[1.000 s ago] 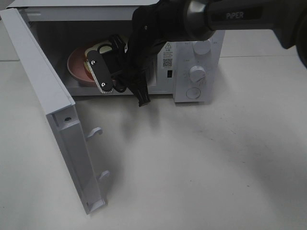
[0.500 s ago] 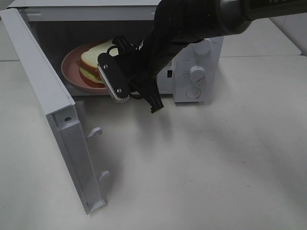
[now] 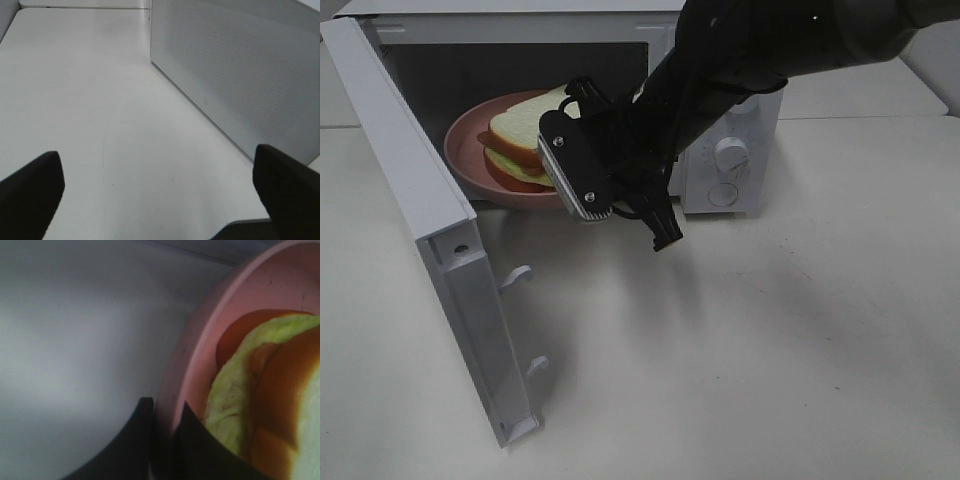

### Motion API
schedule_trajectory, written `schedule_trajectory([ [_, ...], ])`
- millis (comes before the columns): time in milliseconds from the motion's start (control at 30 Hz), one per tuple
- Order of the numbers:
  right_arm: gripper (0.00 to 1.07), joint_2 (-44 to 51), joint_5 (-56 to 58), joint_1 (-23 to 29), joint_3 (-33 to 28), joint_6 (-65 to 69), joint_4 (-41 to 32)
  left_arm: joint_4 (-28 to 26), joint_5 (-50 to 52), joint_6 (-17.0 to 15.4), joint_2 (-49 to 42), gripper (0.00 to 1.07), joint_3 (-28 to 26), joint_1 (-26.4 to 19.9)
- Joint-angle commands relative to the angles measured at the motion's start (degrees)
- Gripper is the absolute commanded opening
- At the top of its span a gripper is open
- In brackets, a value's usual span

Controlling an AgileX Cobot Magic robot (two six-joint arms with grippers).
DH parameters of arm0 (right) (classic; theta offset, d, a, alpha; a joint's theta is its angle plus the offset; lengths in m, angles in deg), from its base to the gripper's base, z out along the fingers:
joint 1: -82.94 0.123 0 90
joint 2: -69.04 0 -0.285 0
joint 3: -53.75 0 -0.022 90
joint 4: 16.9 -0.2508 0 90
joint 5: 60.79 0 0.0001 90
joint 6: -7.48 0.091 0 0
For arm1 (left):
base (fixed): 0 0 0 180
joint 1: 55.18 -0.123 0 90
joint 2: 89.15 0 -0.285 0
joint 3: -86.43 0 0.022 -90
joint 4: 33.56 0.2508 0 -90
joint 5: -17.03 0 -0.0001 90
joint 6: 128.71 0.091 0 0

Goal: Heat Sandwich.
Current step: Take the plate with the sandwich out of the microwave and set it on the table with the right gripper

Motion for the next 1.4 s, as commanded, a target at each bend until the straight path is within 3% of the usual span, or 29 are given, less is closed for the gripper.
schedule_trajectory([
  [33, 0.00, 2.52, -1.66, -0.23, -1.43, -0.86, -0.86, -0.40, 0.69, 0.00, -0.34, 0.97, 0.11, -0.11],
  [533, 0.00, 15.76, -3.50, -0.23, -17.88, -0.23, 0.34, -0.40, 0.69, 0.00, -0.34, 0.97, 0.11, -0.11],
  [800, 0.00, 24.35, -4.87, -0.23, -27.33, 7.39, 7.33, -0.40, 0.69, 0.00, -0.34, 0.97, 0.11, -0.11],
  [1400, 0.00, 38.73, -4.41, -0.23, -39.94, 30.19, 24.01, -0.40, 0.69, 0.00, -0.34, 0.97, 0.11, -0.11],
])
